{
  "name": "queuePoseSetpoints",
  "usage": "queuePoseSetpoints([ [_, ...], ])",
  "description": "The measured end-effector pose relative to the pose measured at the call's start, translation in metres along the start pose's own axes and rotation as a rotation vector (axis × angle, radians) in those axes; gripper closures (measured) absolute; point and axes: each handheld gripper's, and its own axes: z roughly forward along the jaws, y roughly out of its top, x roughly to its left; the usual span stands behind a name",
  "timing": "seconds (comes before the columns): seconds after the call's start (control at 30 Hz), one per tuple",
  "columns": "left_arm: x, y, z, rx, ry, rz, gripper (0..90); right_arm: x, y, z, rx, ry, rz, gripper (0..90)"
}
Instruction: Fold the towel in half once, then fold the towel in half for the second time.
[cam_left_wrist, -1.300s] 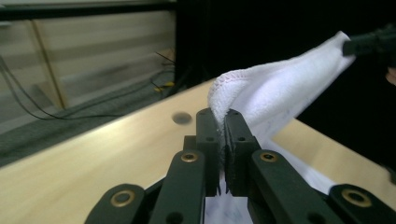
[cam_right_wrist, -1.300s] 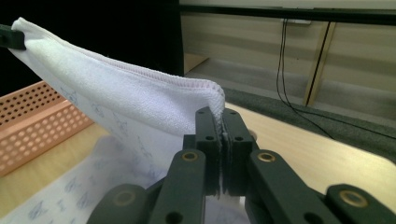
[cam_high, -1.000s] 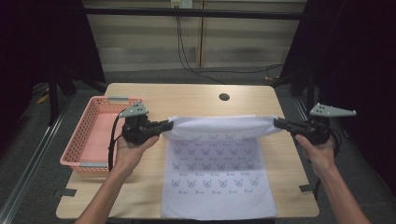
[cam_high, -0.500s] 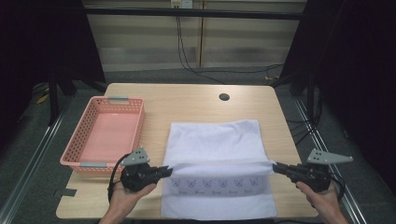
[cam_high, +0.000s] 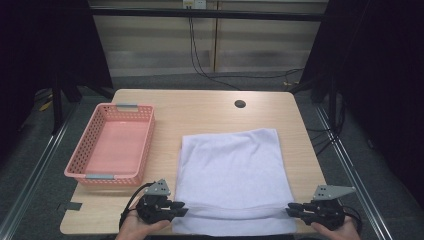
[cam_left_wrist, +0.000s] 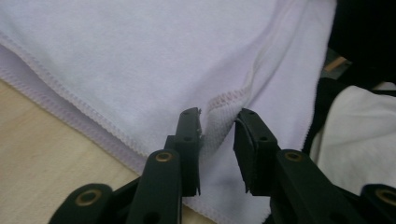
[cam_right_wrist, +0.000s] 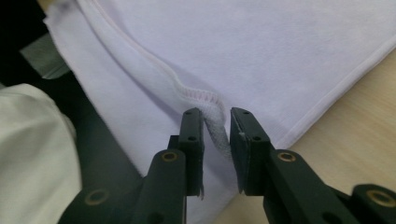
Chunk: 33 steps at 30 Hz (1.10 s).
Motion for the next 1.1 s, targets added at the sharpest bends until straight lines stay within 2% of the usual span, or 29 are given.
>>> queuePoseSetpoints([
  [0.1, -0.003, 0.0, -0.008, -0.013, -0.027, 0.013, 68.7, 0.004, -0.001, -0.004, -0.014, 0.034, -0.004, 70.3],
  [0.17, -0.002, -0.002, -0.016, -0.028, -0.051, 0.03, 68.0, 0.007, -0.002, -0.008, -0.022, 0.036, -0.001, 67.1],
  [0.2, -0.002, -0.004, -0.02, -0.042, -0.07, 0.019, 68.2, 0.008, -0.003, -0.01, -0.033, 0.048, 0.002, 65.9],
  [0.27, -0.001, -0.008, -0.026, -0.074, -0.072, 0.01, 66.9, 0.01, -0.004, -0.013, -0.045, 0.042, 0.013, 59.7],
  [0.33, 0.002, -0.008, -0.031, -0.103, -0.095, 0.008, 63.5, 0.013, -0.005, -0.016, -0.047, 0.029, 0.008, 56.3],
  [0.4, 0.005, -0.005, -0.033, -0.117, -0.048, 0.002, 62.2, 0.011, -0.005, -0.016, -0.064, 0.023, 0.023, 55.8],
  [0.43, 0.009, -0.003, -0.032, -0.122, -0.045, -0.007, 62.4, 0.009, -0.004, -0.016, -0.075, 0.009, 0.024, 55.7],
  [0.5, 0.015, 0.004, -0.026, -0.122, -0.003, -0.014, 63.2, 0.002, -0.001, -0.013, -0.096, -0.016, 0.036, 55.2],
  [0.57, 0.024, 0.015, -0.018, -0.117, 0.007, -0.012, 64.3, -0.006, 0.005, -0.01, -0.123, -0.045, 0.043, 55.1],
  [0.6, 0.028, 0.024, -0.012, -0.115, 0.03, -0.018, 64.4, -0.009, 0.009, -0.008, -0.128, -0.063, 0.043, 55.5],
  [0.67, 0.035, 0.037, -0.003, -0.122, 0.02, -0.009, 64.4, -0.018, 0.02, -0.002, -0.143, -0.095, 0.031, 55.8],
  [0.73, 0.047, 0.051, 0.011, -0.103, 0.059, 0.001, 63.6, -0.028, 0.034, 0.012, -0.121, -0.121, 0.013, 56.0],
  [0.8, 0.061, 0.059, 0.023, -0.109, 0.073, -0.036, 64.7, -0.037, 0.043, 0.026, -0.095, -0.139, 0.005, 56.0],
  [0.83, 0.067, 0.063, 0.029, -0.1, 0.102, -0.028, 65.1, -0.043, 0.049, 0.037, -0.079, -0.157, 0.006, 56.0],
  [0.87, 0.073, 0.066, 0.034, -0.075, 0.108, -0.029, 65.9, -0.047, 0.054, 0.046, -0.064, -0.161, -0.006, 55.9],
  [0.93, 0.082, 0.066, 0.043, -0.057, 0.156, -0.039, 67.2, -0.055, 0.064, 0.061, -0.042, -0.188, -0.024, 55.6],
  [0.97, 0.086, 0.064, 0.048, -0.033, 0.138, -0.058, 69.5, -0.058, 0.067, 0.066, -0.039, -0.186, -0.021, 55.7],
  [1.0, 0.087, 0.062, 0.052, -0.002, 0.122, -0.052, 69.8, -0.064, 0.072, 0.074, -0.031, -0.203, -0.02, 55.8],
  [1.03, 0.085, 0.059, 0.051, -0.018, 0.128, -0.037, 69.5, -0.068, 0.074, 0.08, -0.024, -0.223, -0.024, 55.7],
  [1.1, 0.082, 0.056, 0.048, -0.005, 0.112, -0.035, 69.0, -0.073, 0.074, 0.089, 0.002, -0.23, -0.007, 55.7],
])
